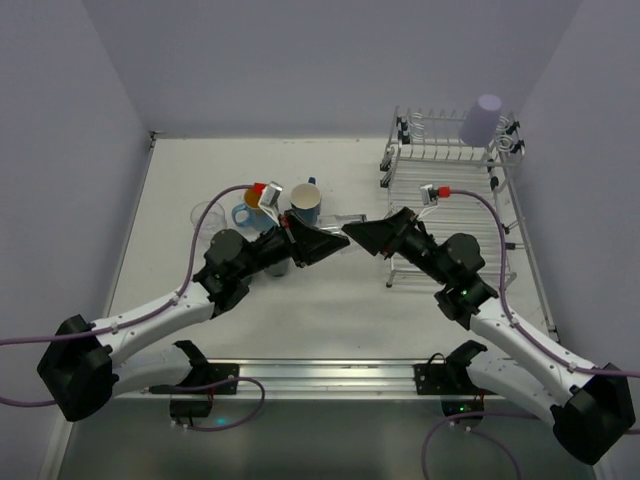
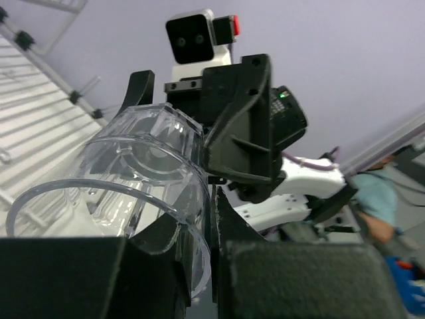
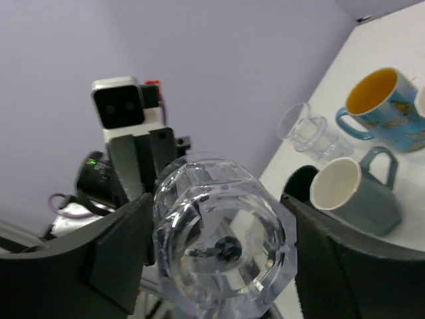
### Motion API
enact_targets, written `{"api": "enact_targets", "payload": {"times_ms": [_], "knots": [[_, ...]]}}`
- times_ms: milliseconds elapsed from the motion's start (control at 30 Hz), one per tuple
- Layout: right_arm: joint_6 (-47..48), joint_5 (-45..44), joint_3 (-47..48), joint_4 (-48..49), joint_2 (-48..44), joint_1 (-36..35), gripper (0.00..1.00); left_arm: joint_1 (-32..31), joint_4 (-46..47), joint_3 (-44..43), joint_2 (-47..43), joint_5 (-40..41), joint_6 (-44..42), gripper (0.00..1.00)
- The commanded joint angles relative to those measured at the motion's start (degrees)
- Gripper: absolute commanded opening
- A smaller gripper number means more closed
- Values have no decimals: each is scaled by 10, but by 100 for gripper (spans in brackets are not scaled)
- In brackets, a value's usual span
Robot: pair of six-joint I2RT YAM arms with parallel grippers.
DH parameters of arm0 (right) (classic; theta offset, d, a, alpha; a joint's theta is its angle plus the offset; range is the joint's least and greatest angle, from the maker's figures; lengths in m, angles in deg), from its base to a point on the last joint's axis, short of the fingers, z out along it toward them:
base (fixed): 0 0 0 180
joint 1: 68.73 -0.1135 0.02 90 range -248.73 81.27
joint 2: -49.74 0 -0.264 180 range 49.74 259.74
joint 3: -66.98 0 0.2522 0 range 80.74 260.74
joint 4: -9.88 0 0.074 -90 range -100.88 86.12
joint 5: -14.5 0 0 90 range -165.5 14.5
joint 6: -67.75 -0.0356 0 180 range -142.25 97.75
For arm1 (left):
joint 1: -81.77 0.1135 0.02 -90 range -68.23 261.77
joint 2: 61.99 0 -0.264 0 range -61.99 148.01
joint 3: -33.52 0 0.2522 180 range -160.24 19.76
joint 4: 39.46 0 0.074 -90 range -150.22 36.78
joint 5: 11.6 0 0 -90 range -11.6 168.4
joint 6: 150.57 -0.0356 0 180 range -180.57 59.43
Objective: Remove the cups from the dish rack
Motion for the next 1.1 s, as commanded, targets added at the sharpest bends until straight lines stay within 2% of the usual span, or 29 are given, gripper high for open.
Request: {"api": "enact_targets", "payload": {"times_ms": [0,67,100,167,200,300,400,633,767,1067], "knots": [[42,-31,1,-43,-12,-7,87,1,-110,-36,-36,69,-122,0],[74,-74,18,-115,-36,-7,99,1,-171,-52,-59,94,-170,0],[88,-95,34,-141,-46,-6,99,1,-256,-64,-63,105,-190,0],[135,-165,50,-228,-80,-6,99,1,-344,-111,-58,142,-245,0],[150,-183,58,-250,-90,-4,99,1,-427,-131,-50,155,-266,0],[213,-240,99,-336,-122,-2,99,1,-562,-211,6,196,-321,0],[257,-270,121,-391,-146,-1,99,0,-628,-288,79,220,-357,0],[293,-313,122,-451,-197,-2,99,-4,-719,-466,279,256,-413,0],[302,-338,112,-464,-223,-2,99,-5,-746,-527,356,293,-432,0],[312,-363,87,-469,-267,-2,99,-19,-795,-647,499,317,-455,0]]}}
